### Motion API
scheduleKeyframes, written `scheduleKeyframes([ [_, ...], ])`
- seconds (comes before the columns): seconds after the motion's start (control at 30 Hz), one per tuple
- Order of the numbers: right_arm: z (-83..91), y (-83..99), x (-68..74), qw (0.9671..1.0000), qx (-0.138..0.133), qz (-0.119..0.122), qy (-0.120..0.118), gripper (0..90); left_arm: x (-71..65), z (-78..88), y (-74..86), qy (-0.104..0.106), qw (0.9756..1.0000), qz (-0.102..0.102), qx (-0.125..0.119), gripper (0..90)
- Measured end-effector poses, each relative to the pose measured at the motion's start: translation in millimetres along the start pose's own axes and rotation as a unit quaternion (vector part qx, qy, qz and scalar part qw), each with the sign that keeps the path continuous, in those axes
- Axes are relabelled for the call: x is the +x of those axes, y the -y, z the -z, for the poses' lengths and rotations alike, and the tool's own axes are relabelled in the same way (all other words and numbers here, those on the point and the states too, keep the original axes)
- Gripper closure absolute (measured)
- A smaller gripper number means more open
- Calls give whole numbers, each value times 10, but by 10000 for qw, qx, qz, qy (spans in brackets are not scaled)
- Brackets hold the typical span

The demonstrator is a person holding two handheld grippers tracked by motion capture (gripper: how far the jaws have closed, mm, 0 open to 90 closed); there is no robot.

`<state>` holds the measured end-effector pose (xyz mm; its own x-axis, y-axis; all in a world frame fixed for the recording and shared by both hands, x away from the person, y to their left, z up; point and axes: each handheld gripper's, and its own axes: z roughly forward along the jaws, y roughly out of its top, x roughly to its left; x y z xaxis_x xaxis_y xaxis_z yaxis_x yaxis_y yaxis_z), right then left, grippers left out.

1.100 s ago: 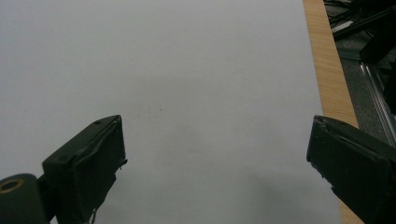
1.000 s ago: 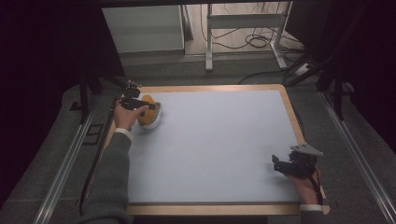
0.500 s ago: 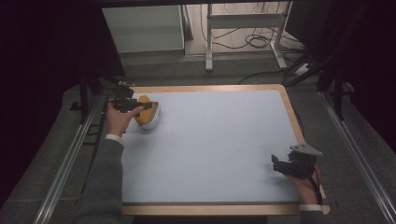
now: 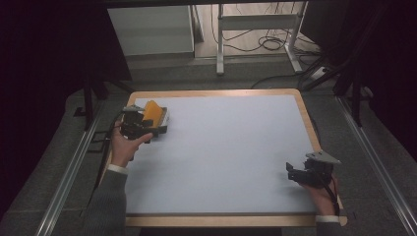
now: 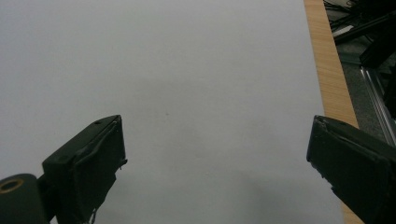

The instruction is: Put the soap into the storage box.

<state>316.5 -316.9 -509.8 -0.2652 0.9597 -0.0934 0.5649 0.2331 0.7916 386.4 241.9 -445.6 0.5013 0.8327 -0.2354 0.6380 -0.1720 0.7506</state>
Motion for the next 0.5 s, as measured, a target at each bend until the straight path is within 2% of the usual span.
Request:
scheduleKeyframes([
  [0.17, -1, -1, 4, 10000, 12, 7, -37, 44, -122, 7, 242, 56, 9998, -135, 97, 267],
  [0.2, -6, -1, 9, 10000, 14, 10, -44, 44, -168, 1, 344, 116, 9997, -170, 146, 269],
  [0.23, -6, -1, 9, 10000, 14, 10, -44, 44, -168, 1, 344, 116, 9997, -170, 146, 269],
  [0.3, -10, 0, 26, 10000, 25, 48, -63, 44, -214, -17, 464, 126, 9994, -224, 230, 268],
  [0.5, -10, 0, 27, 10000, 6, 59, -71, 44, -277, -22, 723, 128, 9995, -192, 233, 266],
])
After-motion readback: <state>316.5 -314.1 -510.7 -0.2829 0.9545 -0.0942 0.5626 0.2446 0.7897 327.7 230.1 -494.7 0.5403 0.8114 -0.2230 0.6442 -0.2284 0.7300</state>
